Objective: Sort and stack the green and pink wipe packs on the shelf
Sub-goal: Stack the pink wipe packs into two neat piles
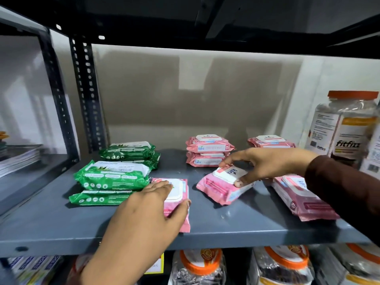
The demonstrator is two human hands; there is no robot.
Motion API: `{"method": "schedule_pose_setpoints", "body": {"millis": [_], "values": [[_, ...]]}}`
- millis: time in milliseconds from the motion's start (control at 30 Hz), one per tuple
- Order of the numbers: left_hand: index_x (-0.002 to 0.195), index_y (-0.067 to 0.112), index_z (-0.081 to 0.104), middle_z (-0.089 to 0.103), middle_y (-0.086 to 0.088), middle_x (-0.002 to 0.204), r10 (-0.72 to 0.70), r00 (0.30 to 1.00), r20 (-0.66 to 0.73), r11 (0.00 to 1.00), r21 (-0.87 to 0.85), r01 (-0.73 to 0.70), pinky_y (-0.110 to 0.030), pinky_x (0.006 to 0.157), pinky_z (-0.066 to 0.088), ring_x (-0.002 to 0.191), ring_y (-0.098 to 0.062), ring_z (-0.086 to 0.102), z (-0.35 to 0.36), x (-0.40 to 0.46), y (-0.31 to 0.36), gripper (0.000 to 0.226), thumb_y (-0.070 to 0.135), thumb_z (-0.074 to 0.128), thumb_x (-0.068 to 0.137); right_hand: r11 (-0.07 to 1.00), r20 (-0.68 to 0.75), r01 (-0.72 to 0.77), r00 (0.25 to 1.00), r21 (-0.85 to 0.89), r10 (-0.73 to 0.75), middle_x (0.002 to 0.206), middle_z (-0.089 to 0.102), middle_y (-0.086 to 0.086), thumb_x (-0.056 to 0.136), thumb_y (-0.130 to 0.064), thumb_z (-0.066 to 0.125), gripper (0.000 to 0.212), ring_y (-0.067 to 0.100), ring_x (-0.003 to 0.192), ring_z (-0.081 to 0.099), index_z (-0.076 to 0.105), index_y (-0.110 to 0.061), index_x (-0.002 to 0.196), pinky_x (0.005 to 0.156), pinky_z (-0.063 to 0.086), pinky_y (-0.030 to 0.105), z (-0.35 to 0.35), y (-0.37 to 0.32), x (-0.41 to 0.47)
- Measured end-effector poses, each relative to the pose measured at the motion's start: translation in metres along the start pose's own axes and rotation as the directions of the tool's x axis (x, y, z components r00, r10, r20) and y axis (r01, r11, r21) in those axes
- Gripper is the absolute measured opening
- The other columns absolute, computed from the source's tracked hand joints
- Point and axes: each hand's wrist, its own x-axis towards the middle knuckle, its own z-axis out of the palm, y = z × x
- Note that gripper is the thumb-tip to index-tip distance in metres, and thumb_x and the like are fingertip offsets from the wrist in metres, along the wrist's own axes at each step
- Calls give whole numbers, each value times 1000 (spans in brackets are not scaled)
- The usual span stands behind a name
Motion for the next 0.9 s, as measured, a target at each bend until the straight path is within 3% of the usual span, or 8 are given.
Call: {"method": "schedule_pose_setpoints", "body": {"millis": [100, 200, 500, 633, 700, 733, 800, 900], "values": [[129, 31, 57, 50, 17, 139, -27, 1000, 15, 1000, 12, 27, -19, 102, 33, 128, -4, 44, 0, -1, 1, 61, 65, 46, 79, 997, -114, -9, 993, 72, 17, 117, 68, -11, 66, -53, 82, 58, 11, 110, 63, 63, -35, 117, 102, 48, 35, 13, 2, 14], [122, 26, 64, 58, 12, 133, -10, 1000, 3, 1000, 25, 10, -20, 99, 37, 124, -5, 51, 1, -3, 2, 62, 62, 45, 74, 995, -231, -79, 969, 53, 89, 110, 63, -11, 56, -69, 78, 66, 7, 103, 60, 60, -36, 111, 92, 47, 28, 22, 0, 22], [131, 31, 56, 46, 19, 141, -5, 1000, 31, 1000, -15, 5, -17, 104, 29, 133, 3, 35, 4, -4, 1, 61, 64, 44, 81, 991, -193, -62, 978, 116, 84, 111, 64, -4, 47, -69, 82, 77, 13, 104, 63, 62, -35, 112, 95, 52, 34, 17, 10, 27], [119, 30, 65, 60, 23, 126, 76, 996, -47, 976, -199, -84, -5, 99, 30, 118, 9, 49, -2, -4, 16, 48, 53, 57, 78, 984, -153, 9, 988, 177, 19, 117, 70, -2, 77, -50, 75, 48, 19, 113, 64, 65, -28, 118, 86, 55, 22, 10, 11, 16], [110, 31, 71, 73, 21, 93, -72, 995, 62, 783, -615, 95, -10, 77, 47, 85, 5, 65, -10, 3, 36, 39, 44, 70, 73, 963, -210, 21, 977, 268, 37, 118, 72, -10, 89, -48, 62, 37, 7, 114, 64, 68, -27, 118, 104, 47, 29, 4, 15, 12], [110, 27, 71, 74, 14, 88, -117, 950, 290, 536, -787, 306, -16, 74, 50, 78, 0, 65, -10, 10, 47, 41, 42, 73, 73, 941, -220, -1, 972, 339, 80, 119, 72, -11, 92, -50, 56, 38, 5, 115, 63, 67, -27, 120, 108, 44, 34, 1, 19, 12], [125, 12, 60, 69, -4, 117, -57, 745, 664, 123, -736, 665, -33, 98, 45, 107, -16, 63, -6, 22, 67, 64, 46, 66, 71, 881, -166, -65, 973, 469, 160, 119, 73, -8, 95, -52, 48, 39, 8, 116, 63, 65, -27, 120, 112, 39, 43, -3, 26, 11], [146, 2, 24, 34, -17, 151, -64, 627, 776, -27, -629, 777, -42, 116, 18, 139, -29, 29, 10, 36, 81, 90, 56, 50, 79, 838, -114, -86, 978, 539, 173, 119, 73, 4, 97, -53, 40, 45, 16, 114, 66, 61, -25, 126, 112, 39, 45, -2, 33, 9]]}}
